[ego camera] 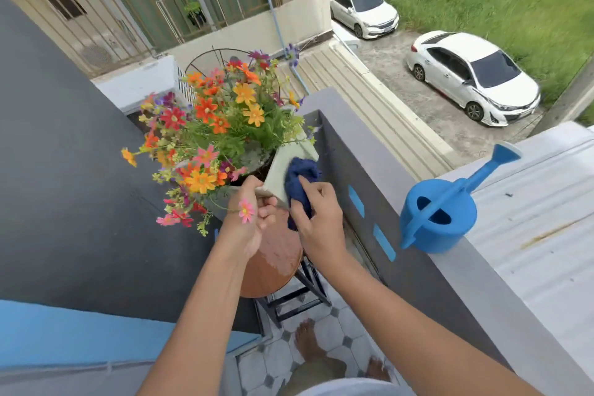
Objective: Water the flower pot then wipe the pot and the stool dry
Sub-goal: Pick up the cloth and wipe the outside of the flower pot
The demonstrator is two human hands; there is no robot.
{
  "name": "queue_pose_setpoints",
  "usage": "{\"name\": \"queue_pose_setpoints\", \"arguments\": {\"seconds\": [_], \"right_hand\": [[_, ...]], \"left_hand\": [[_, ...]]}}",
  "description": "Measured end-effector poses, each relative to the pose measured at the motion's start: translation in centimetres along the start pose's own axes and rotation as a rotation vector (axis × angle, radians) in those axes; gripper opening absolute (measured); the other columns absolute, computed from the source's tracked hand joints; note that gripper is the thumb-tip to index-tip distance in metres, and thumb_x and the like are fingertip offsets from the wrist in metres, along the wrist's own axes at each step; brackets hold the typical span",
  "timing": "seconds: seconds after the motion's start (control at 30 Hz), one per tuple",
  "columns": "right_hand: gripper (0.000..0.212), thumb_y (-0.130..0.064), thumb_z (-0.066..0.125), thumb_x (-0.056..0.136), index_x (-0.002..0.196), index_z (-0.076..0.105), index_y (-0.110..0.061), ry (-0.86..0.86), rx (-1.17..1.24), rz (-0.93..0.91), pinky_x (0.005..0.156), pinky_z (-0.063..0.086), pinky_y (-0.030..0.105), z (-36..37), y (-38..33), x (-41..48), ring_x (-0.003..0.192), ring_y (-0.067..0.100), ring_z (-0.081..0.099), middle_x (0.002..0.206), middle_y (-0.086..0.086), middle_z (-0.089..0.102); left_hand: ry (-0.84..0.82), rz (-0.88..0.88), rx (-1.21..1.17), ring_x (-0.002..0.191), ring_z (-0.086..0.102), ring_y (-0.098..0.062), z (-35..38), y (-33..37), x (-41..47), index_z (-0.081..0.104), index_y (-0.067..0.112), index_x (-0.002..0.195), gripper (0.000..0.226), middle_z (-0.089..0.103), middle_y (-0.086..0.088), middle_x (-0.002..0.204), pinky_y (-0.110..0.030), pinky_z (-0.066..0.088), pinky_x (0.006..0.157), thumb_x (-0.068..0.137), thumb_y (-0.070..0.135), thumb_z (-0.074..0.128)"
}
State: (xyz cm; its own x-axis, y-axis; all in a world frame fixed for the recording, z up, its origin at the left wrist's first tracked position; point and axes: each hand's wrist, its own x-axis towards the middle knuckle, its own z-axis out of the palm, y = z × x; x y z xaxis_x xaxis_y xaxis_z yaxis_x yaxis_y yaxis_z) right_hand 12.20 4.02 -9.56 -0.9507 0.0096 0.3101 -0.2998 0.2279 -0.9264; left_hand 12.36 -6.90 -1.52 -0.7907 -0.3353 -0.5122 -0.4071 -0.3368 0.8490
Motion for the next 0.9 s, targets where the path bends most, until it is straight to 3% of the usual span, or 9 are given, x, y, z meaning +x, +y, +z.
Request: {"name": "queue_pose_setpoints", "arguments": {"seconds": [0.2, 0.37, 0.43, 0.5, 0.57, 0.7, 0.77, 0.83, 0.9], "right_hand": [[0.039, -0.018, 0.062, 0.095, 0.133, 0.059, -0.009, 0.103, 0.193, 0.098, 0.087, 0.046, 0.031, -0.2, -3.9, 2.2, 0.100, 0.015, 0.056, 0.107, 0.002, 0.053], [0.038, -0.011, 0.057, 0.097, 0.135, 0.057, -0.008, 0.182, 0.107, 0.140, 0.081, 0.036, 0.016, -2.4, -3.6, 8.1, 0.091, 0.011, 0.049, 0.105, 0.003, 0.048], [0.027, -0.016, 0.057, 0.097, 0.122, 0.066, -0.011, 0.090, 0.030, 0.173, 0.079, 0.036, 0.025, -3.2, -2.1, 10.4, 0.086, 0.011, 0.047, 0.099, 0.006, 0.053], [0.016, -0.022, 0.058, 0.096, 0.086, 0.070, -0.018, -0.035, 0.044, 0.243, 0.065, 0.034, 0.032, -4.1, -1.0, 12.1, 0.068, 0.013, 0.044, 0.075, 0.006, 0.054], [0.038, -0.017, 0.058, 0.095, 0.058, 0.051, -0.020, -0.152, 0.088, 0.336, 0.056, 0.022, 0.032, -5.0, -0.5, 13.0, 0.055, 0.015, 0.030, 0.058, 0.006, 0.035], [0.035, -0.009, 0.051, 0.092, 0.061, 0.037, -0.004, -0.309, 0.122, 0.330, 0.052, 0.013, 0.032, -6.4, -1.8, 12.8, 0.054, 0.017, 0.022, 0.061, 0.008, 0.023], [0.047, -0.014, 0.052, 0.095, 0.053, 0.032, -0.010, -0.319, 0.204, 0.384, 0.046, 0.016, 0.024, -6.9, -2.5, 12.7, 0.043, 0.013, 0.022, 0.048, 0.003, 0.025], [0.061, -0.021, 0.050, 0.102, 0.041, 0.041, -0.023, -0.370, 0.281, 0.465, 0.046, 0.023, 0.021, -7.0, -3.1, 12.8, 0.034, 0.004, 0.026, 0.040, -0.012, 0.031], [0.055, -0.019, 0.052, 0.101, 0.047, 0.045, -0.024, -0.410, 0.264, 0.447, 0.045, 0.024, 0.021, -7.3, -3.6, 12.7, 0.036, 0.003, 0.030, 0.041, -0.014, 0.035]], "left_hand": [[0.038, -0.022, 0.103, 0.028, 0.022, -0.007, 1.4, 0.0, -0.2, 0.042, 0.014, 0.063, 0.026, 0.036, 0.001, 0.049, -0.012, 0.015, 0.032, 0.088, 0.018, 0.039], [-0.056, -0.050, 0.161, 0.031, 0.025, -0.005, -0.1, 0.0, -1.2, 0.047, 0.011, 0.071, 0.022, 0.046, -0.002, 0.054, -0.016, 0.014, 0.032, 0.092, 0.016, 0.040], [-0.071, -0.056, 0.205, 0.032, 0.023, -0.006, -1.1, 0.2, -1.4, 0.047, 0.010, 0.070, 0.022, 0.047, -0.003, 0.053, -0.016, 0.013, 0.031, 0.090, 0.014, 0.041], [-0.053, -0.070, 0.260, 0.031, 0.021, -0.006, -1.9, 0.6, -1.3, 0.045, 0.011, 0.065, 0.023, 0.046, -0.004, 0.050, -0.013, 0.011, 0.032, 0.088, 0.013, 0.042], [-0.025, -0.065, 0.344, 0.029, 0.020, -0.006, -2.8, 1.0, -1.0, 0.041, 0.012, 0.059, 0.025, 0.044, -0.005, 0.049, -0.011, 0.010, 0.034, 0.084, 0.013, 0.042], [-0.016, 0.041, 0.475, 0.028, 0.020, -0.006, -3.7, 2.0, -0.7, 0.040, 0.013, 0.056, 0.026, 0.041, -0.006, 0.046, -0.010, 0.011, 0.035, 0.082, 0.014, 0.041], [0.016, 0.072, 0.496, 0.027, 0.017, -0.008, -3.9, 2.5, -0.3, 0.043, 0.009, 0.051, 0.029, 0.041, -0.008, 0.041, -0.009, 0.012, 0.037, 0.078, 0.018, 0.043], [0.048, 0.107, 0.505, 0.026, 0.016, -0.010, -4.1, 3.0, 0.1, 0.045, 0.006, 0.051, 0.028, 0.039, -0.009, 0.039, -0.009, 0.012, 0.037, 0.076, 0.018, 0.043], [0.028, 0.147, 0.504, 0.030, 0.016, -0.011, -4.2, 3.3, 0.2, 0.048, 0.011, 0.046, 0.031, 0.038, -0.008, 0.039, -0.014, 0.011, 0.039, 0.075, 0.022, 0.043]]}}
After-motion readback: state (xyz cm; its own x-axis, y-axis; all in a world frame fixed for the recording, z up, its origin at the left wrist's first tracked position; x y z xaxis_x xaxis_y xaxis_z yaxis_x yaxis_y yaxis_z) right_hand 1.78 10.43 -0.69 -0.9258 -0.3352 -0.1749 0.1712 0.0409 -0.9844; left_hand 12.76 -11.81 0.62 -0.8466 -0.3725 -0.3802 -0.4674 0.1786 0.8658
